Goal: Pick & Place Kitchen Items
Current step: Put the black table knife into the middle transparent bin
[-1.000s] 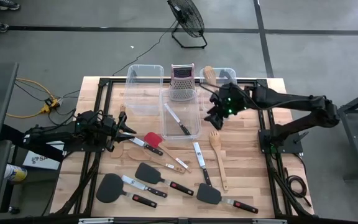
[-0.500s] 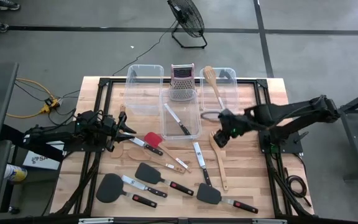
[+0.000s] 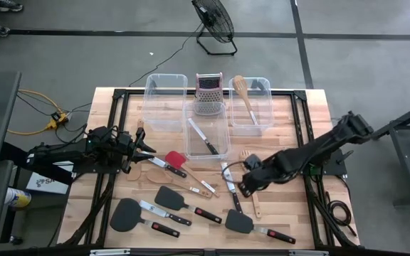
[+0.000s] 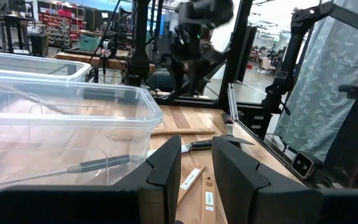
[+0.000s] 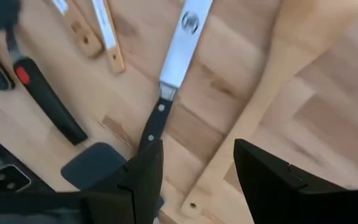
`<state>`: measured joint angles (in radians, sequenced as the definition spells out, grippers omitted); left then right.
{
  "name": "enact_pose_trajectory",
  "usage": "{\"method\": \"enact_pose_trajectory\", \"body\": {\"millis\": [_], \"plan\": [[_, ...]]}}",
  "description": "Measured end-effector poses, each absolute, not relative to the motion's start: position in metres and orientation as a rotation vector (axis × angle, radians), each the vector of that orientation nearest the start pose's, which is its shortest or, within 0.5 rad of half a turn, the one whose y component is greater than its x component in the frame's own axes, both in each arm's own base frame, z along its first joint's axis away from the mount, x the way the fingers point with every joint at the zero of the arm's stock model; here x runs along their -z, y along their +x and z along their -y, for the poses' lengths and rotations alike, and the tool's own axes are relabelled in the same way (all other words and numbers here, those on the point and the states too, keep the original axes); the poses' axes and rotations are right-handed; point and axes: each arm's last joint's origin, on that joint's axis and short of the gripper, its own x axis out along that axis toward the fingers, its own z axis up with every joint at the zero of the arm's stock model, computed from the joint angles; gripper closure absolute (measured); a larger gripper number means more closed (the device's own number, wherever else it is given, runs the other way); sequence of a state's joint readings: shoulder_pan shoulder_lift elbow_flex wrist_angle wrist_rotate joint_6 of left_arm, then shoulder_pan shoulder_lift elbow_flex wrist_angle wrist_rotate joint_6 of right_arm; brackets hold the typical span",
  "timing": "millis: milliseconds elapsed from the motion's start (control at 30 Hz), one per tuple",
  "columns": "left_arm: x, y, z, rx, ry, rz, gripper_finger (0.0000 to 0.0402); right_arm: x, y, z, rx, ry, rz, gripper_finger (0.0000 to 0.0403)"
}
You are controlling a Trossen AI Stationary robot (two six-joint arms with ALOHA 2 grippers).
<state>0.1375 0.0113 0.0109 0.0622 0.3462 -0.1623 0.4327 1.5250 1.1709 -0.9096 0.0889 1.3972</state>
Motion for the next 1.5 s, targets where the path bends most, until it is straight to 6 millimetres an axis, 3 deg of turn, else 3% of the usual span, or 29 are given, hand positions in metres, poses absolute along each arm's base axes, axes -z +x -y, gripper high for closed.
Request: {"method": "enact_pose_trajectory", "body": {"millis": [367, 600, 1133, 1500], "plan": [[-0.172, 0.096, -0.003, 0.213, -0.147, 0.043, 0.0312, -0.197, 0.296, -0.137, 0.6, 0.906, -1.183, 0.0215], [-0.172, 0.096, -0.003, 0.213, -0.147, 0.043, 0.0312, -0.173, 0.305, -0.141, 0.63, 0.871, -1.207, 0.0215], [-0.172, 0.096, -0.003, 0.213, -0.147, 0.044, 0.0312, -0.171, 0.299, -0.157, 0.546, 0.682, -1.174, 0.0213], [-0.172, 0.096, -0.003, 0.213, -0.147, 0.043, 0.0312, -0.172, 0.299, -0.16, 0.529, 0.647, -1.151, 0.012]]}}
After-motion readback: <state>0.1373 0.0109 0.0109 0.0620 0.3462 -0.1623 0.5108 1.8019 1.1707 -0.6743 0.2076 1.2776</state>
